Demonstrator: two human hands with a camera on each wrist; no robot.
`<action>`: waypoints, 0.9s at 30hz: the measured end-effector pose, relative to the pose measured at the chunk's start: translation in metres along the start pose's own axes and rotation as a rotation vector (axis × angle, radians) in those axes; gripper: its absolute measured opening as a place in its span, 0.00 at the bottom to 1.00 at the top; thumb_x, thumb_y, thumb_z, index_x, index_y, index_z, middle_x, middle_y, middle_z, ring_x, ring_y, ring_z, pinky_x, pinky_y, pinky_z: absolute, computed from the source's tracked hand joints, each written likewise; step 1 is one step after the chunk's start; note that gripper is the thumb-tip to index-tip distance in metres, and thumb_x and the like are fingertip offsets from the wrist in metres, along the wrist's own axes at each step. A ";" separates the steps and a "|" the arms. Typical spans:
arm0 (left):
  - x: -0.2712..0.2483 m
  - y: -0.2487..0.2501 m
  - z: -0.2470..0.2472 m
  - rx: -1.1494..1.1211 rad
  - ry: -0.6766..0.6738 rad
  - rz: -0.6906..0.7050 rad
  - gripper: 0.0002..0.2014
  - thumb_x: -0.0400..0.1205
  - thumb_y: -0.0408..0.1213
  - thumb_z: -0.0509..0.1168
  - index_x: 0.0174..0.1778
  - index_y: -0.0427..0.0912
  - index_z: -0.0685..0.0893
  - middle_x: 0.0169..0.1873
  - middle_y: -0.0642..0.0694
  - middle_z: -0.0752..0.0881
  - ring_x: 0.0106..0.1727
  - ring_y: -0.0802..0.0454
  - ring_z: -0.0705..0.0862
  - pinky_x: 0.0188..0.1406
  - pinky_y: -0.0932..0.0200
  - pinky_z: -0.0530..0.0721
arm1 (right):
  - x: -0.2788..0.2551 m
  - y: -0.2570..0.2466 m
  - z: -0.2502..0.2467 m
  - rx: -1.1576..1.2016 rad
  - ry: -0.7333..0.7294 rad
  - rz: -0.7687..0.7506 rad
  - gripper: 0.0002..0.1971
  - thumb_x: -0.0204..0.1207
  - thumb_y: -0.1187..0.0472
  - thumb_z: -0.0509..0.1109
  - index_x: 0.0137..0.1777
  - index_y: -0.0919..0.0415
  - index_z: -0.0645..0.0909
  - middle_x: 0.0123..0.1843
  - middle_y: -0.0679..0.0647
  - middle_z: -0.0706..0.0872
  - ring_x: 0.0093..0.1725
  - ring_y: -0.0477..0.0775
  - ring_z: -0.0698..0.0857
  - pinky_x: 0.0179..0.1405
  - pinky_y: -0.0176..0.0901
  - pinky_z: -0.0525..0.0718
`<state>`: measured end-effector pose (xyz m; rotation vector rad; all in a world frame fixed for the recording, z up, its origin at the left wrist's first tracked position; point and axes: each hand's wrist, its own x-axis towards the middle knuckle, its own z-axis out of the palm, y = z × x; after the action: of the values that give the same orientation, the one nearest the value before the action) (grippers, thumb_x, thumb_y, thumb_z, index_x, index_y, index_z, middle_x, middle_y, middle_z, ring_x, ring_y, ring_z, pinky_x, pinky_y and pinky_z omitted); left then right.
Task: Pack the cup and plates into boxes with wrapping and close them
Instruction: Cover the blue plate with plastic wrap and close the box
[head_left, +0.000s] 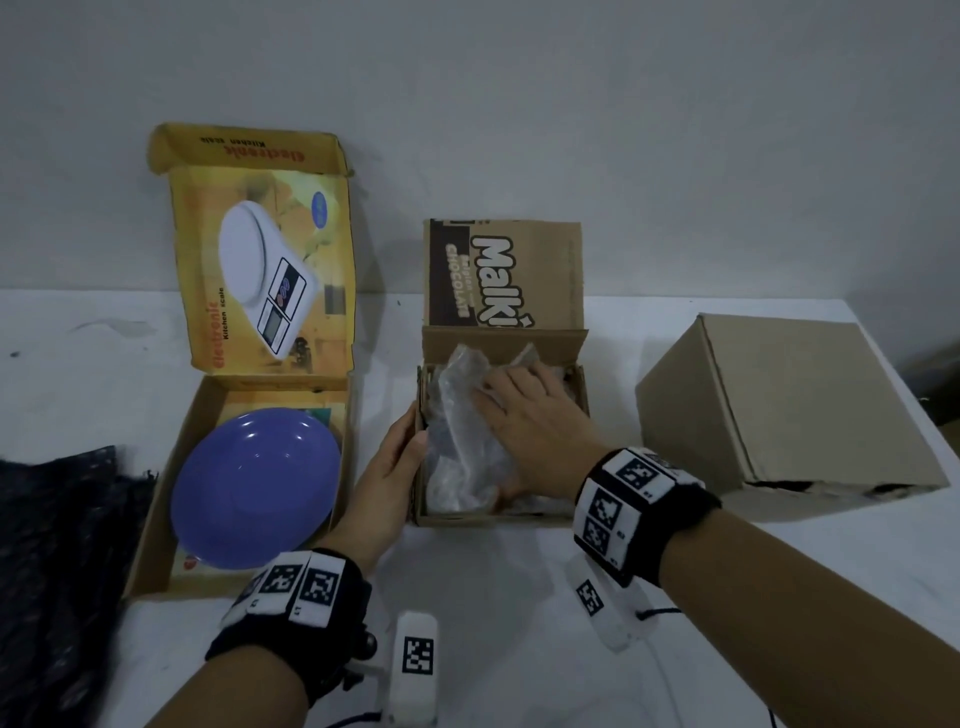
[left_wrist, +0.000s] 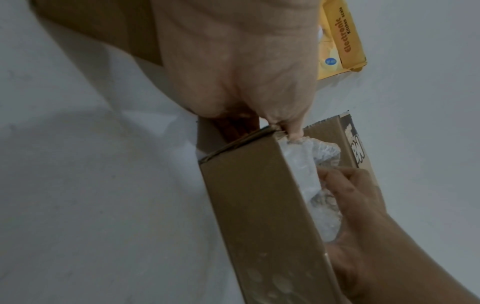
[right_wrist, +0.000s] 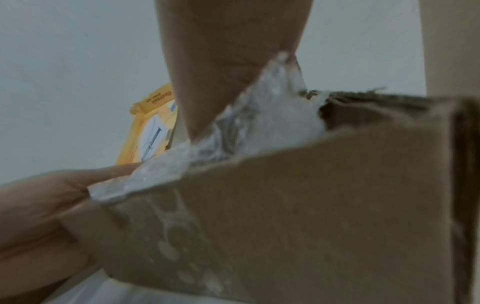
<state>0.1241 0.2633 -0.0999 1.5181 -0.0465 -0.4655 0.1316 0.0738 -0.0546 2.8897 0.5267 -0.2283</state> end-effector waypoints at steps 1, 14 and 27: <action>0.000 0.000 0.000 0.005 0.005 -0.003 0.22 0.87 0.44 0.54 0.78 0.53 0.68 0.73 0.59 0.76 0.74 0.62 0.72 0.79 0.51 0.66 | 0.000 0.000 0.004 0.031 0.001 -0.020 0.58 0.53 0.22 0.69 0.76 0.64 0.68 0.72 0.63 0.74 0.69 0.66 0.73 0.70 0.62 0.70; 0.010 -0.007 0.014 0.129 0.163 -0.046 0.28 0.79 0.25 0.66 0.71 0.53 0.69 0.60 0.52 0.82 0.63 0.52 0.81 0.59 0.54 0.83 | 0.000 0.013 -0.007 0.316 -0.280 -0.043 0.56 0.64 0.35 0.74 0.84 0.47 0.42 0.85 0.53 0.43 0.83 0.59 0.45 0.82 0.58 0.44; 0.009 -0.013 0.013 0.275 0.129 -0.017 0.29 0.78 0.22 0.62 0.72 0.50 0.67 0.66 0.47 0.79 0.69 0.47 0.77 0.68 0.46 0.78 | -0.010 0.018 -0.009 0.256 -0.246 0.052 0.68 0.50 0.36 0.81 0.83 0.56 0.42 0.78 0.58 0.56 0.78 0.65 0.57 0.80 0.58 0.53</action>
<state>0.1249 0.2481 -0.1136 1.8170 0.0037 -0.3852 0.1301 0.0563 -0.0410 3.0500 0.4031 -0.6786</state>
